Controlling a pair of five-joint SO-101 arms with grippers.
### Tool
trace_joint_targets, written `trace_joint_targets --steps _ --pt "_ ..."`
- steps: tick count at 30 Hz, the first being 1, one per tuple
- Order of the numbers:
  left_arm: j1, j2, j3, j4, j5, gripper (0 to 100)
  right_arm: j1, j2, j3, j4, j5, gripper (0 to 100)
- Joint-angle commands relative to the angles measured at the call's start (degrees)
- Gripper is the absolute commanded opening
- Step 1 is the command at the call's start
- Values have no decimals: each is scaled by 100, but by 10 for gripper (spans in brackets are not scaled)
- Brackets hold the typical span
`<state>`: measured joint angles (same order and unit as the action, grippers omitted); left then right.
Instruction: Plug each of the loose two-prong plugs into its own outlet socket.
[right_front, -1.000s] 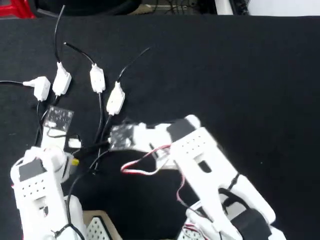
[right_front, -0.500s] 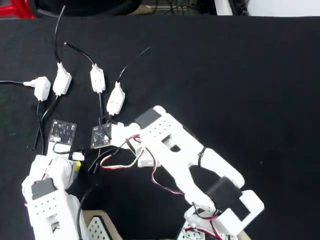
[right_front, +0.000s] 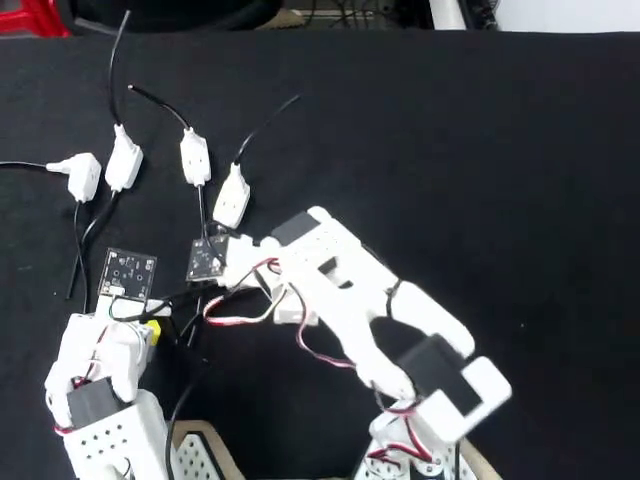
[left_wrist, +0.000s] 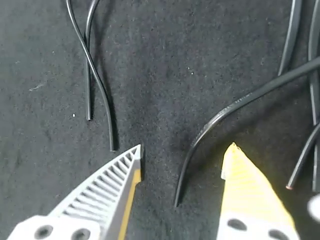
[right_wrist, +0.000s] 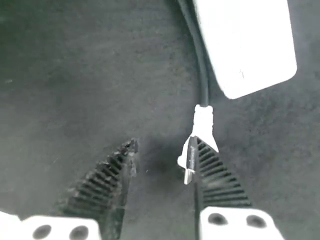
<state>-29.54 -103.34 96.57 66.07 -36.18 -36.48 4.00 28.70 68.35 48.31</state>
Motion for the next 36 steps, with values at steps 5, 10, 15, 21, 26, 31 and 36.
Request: trace_joint_targets --steps 5,10,15,21,26,31,36 --pt "75 -44 84 18 -26 256 545 224 -505 -97 -53 24" --pt "75 -44 84 18 -26 256 536 189 -567 -88 -53 44" --pt "75 -44 84 26 -26 256 545 110 -1121 281 88 109" --pt "75 -44 84 35 -26 256 712 1042 -1596 35 466 163" --pt "75 -44 84 35 -35 256 967 1587 -2149 624 589 163" --pt "75 -44 84 35 -35 256 958 1710 -2211 853 668 163" --pt "75 -44 84 35 -26 256 668 1815 -2018 1002 633 162"
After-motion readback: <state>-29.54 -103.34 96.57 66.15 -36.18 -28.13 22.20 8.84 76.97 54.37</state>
